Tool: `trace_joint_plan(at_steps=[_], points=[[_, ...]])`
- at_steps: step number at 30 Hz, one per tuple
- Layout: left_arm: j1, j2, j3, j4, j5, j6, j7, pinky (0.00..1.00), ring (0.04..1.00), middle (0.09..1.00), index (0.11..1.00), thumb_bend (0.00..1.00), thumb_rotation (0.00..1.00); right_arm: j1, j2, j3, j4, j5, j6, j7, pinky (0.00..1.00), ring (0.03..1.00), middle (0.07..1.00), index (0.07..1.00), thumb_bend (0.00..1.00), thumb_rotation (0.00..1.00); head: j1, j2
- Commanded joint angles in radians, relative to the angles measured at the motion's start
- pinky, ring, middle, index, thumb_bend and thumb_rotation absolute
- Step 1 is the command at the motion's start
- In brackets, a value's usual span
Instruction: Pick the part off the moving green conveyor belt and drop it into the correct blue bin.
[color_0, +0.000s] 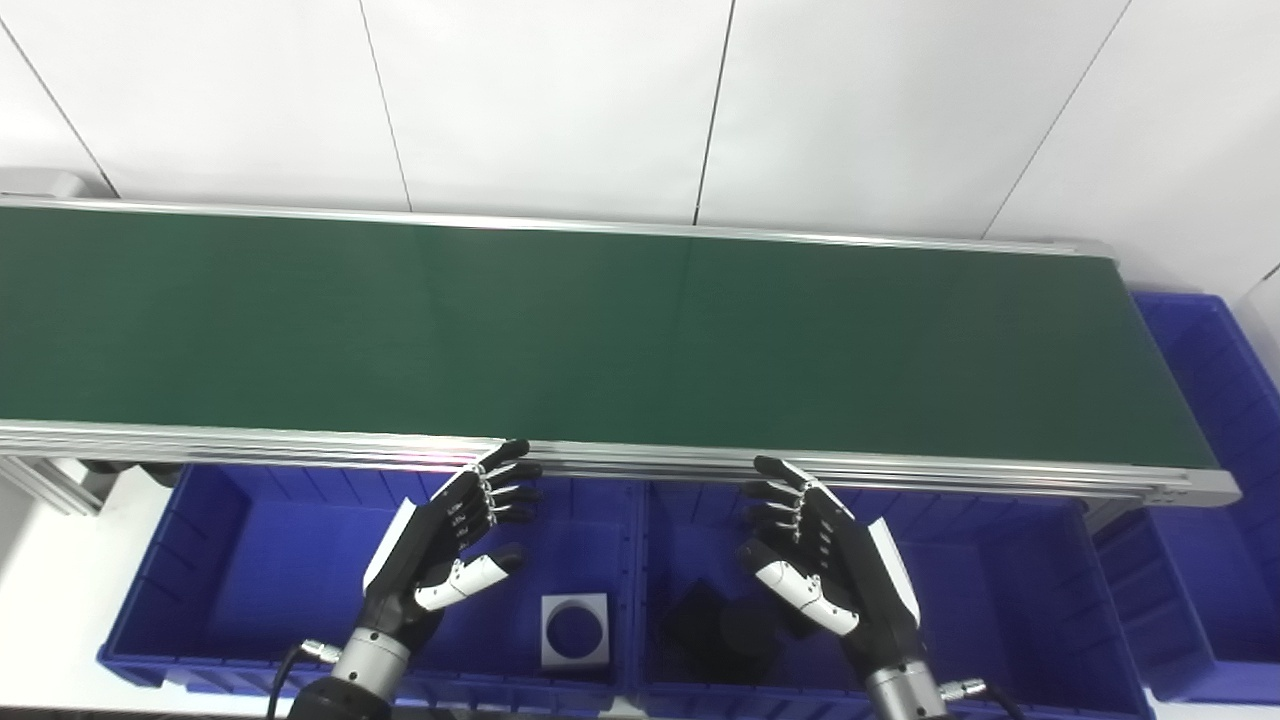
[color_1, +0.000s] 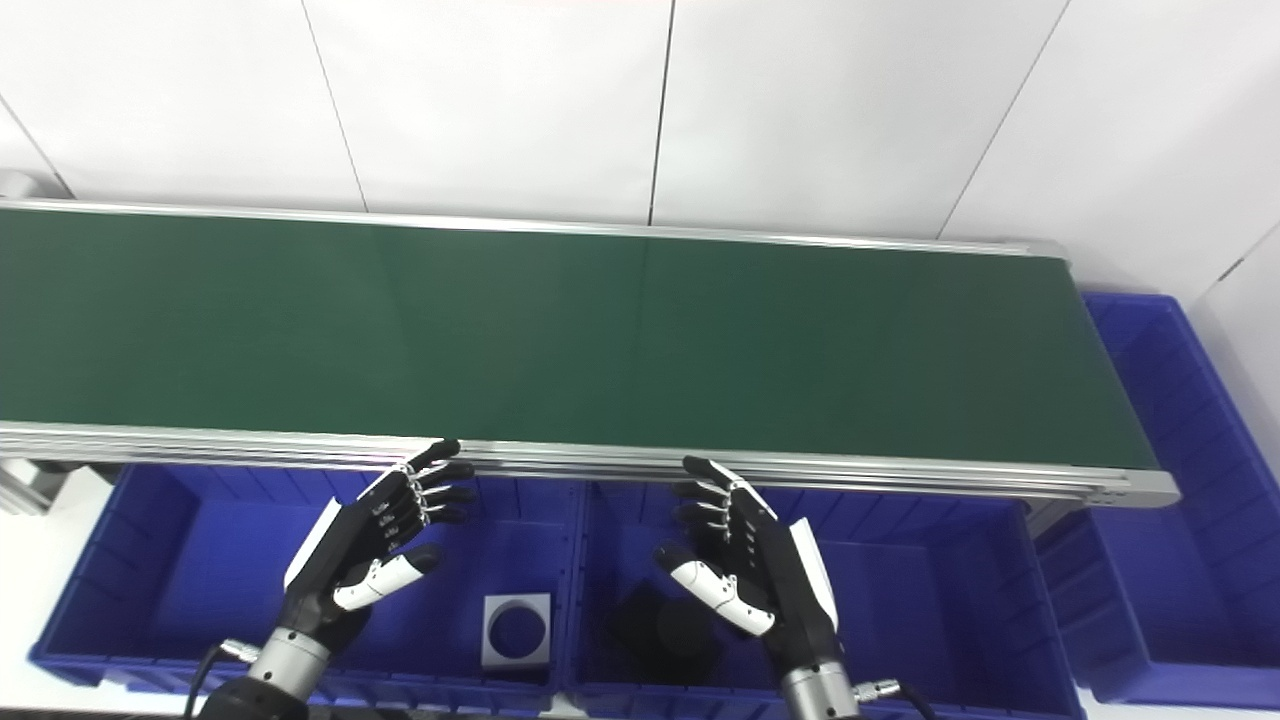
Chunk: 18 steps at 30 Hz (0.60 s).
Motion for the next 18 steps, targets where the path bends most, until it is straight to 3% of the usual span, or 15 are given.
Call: trace_joint_plan(at_steps=[1,18], points=[[-0.021,-0.002,-0.004,-0.019,-0.001,-0.028,0.000,0.69,0.742,0.807,0.862,0.85,0.53,-0.014,0.001,-0.002,-0.019,0.009,-0.043,-0.007,0.64,0.707,0.757,0.828,0.65,0.54,0.000,0.000],[-0.022,0.000,-0.007,-0.020,0.000,-0.029,-0.002,0.69,0.737,0.802,0.864,0.86,0.53,-0.012,0.002,-0.001,-0.023,0.006,-0.039,-0.008,0.65,0.708,0.758,0.828,0.65,0.54,-0.007,0.001]])
